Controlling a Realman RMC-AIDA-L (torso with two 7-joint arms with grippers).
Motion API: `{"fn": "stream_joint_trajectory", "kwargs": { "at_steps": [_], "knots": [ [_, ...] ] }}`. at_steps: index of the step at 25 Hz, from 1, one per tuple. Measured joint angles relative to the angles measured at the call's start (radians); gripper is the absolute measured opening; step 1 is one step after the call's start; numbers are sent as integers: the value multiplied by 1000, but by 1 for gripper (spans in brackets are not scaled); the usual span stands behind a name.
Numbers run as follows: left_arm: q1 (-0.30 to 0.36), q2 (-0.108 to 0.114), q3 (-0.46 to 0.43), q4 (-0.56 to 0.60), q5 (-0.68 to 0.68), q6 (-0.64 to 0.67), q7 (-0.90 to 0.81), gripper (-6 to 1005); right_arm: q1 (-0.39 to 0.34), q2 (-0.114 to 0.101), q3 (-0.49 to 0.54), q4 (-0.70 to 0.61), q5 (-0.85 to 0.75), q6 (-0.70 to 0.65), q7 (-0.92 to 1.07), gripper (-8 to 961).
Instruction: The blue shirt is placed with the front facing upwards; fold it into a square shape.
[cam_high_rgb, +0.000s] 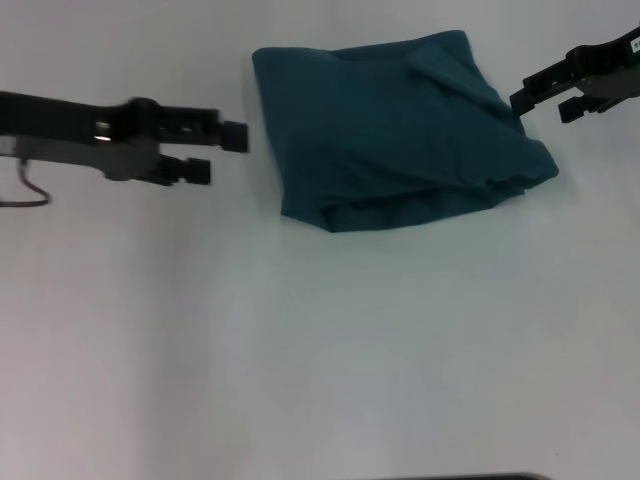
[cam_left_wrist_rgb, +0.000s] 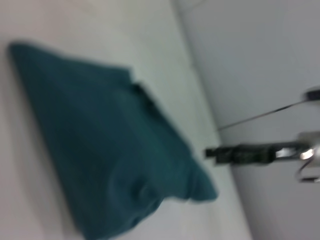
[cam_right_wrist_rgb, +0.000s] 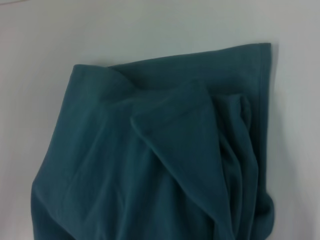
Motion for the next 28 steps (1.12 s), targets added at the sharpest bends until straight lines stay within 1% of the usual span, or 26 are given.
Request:
{"fn": "stream_joint_trajectory", "kwargs": {
  "at_steps": [2, 5, 8, 10, 12, 15, 18, 21, 25, 28],
  "knots": [
    [-38, -27, 16, 31, 68, -52, -14, 943, 0, -1, 1, -1, 0, -1, -1, 779],
    [-97, -97, 34, 39, 197, -181, -32, 942, -1, -4, 4, -2, 0, -6, -6, 779],
    [-143, -137, 44, 40, 295, -288, -42, 941, -4, -6, 5, -6, 0, -10, -10, 778],
    [-173, -154, 62, 58, 341, -355, -45, 940, -7, -7, 5, -13, 0, -11, -12, 778],
    [-203, -158, 78, 96, 360, -415, -47, 940, -8, -8, 6, -17, -1, -12, -14, 778],
    [-254, -158, 88, 174, 371, -490, -50, 939, -9, -8, 7, -17, -1, -13, -19, 777],
    [-285, -158, 91, 234, 375, -544, -51, 938, -9, -7, 7, -18, -1, -13, -21, 777],
    [-311, -162, 103, 279, 377, -577, -52, 937, -9, -7, 7, -18, -2, -13, -23, 776],
    [-335, -169, 106, 308, 374, -586, -55, 936, -10, -7, 7, -18, -1, -13, -28, 776],
    [-327, -171, 112, 276, 346, -576, -40, 920, -10, -8, 7, -18, -1, -13, -34, 775]
  ]
}}
